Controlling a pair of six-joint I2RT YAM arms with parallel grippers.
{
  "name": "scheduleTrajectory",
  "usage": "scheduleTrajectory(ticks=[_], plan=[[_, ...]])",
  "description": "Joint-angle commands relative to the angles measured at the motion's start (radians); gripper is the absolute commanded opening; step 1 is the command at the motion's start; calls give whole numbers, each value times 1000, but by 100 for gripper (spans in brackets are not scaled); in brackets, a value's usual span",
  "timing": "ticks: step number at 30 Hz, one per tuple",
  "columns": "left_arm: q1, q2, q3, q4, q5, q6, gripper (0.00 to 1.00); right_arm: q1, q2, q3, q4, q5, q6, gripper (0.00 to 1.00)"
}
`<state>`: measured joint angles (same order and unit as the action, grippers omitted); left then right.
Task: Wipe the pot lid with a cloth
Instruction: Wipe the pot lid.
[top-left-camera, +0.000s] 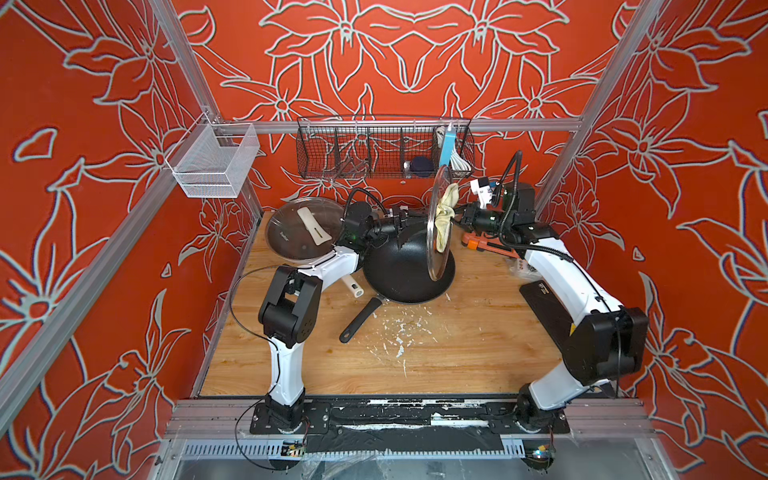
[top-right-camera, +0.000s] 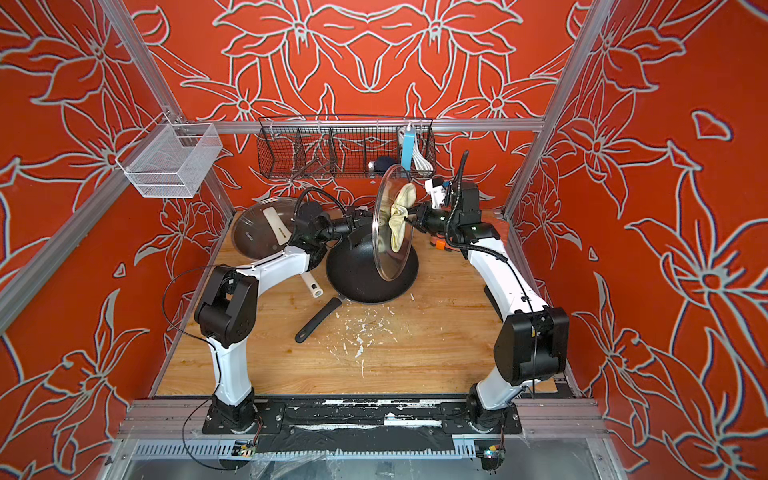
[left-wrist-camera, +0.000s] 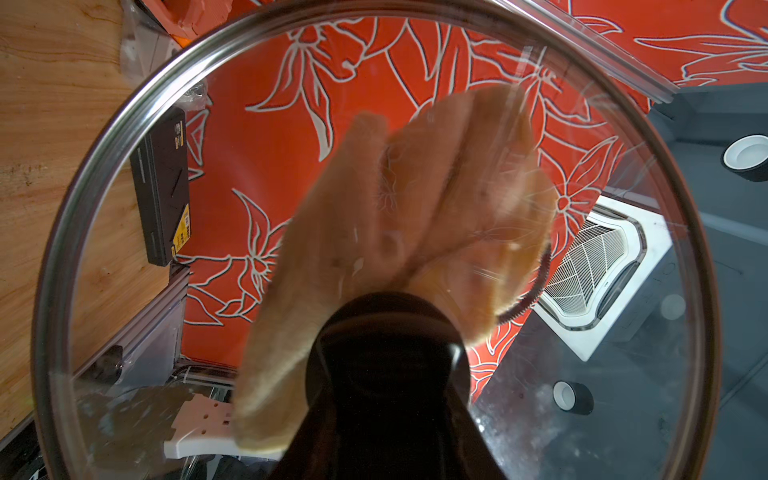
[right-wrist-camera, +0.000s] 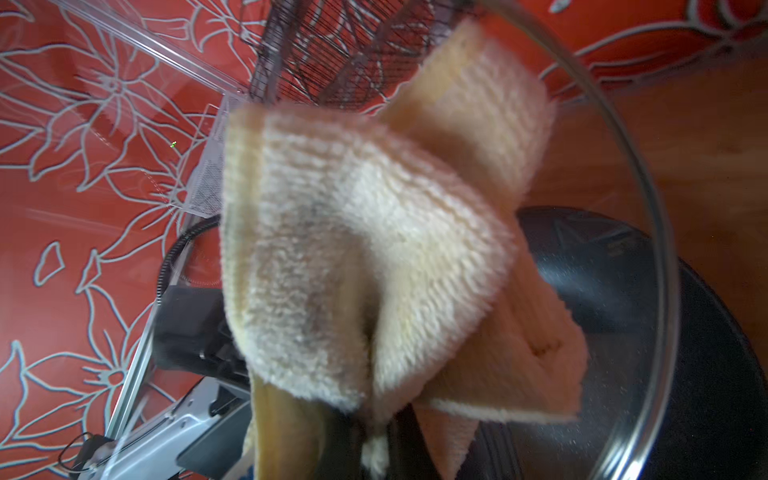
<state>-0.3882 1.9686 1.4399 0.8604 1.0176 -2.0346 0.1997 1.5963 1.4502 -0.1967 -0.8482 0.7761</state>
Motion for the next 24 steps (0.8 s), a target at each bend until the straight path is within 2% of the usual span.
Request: scheduleTrajectory(ticks=[1, 8, 11, 24], plan=[[-8, -77, 65, 145, 6, -1, 0, -5, -6, 33, 48, -2, 5, 0], [-9, -73, 49, 145, 8, 1, 0, -5, 35, 247, 73, -69, 60, 0], [-8, -72, 51, 141, 13, 3, 0, -3, 46, 275, 64, -59, 64, 0], [-8, -80, 59, 139, 17, 10, 0, -23, 7, -20, 38, 32, -25, 0]])
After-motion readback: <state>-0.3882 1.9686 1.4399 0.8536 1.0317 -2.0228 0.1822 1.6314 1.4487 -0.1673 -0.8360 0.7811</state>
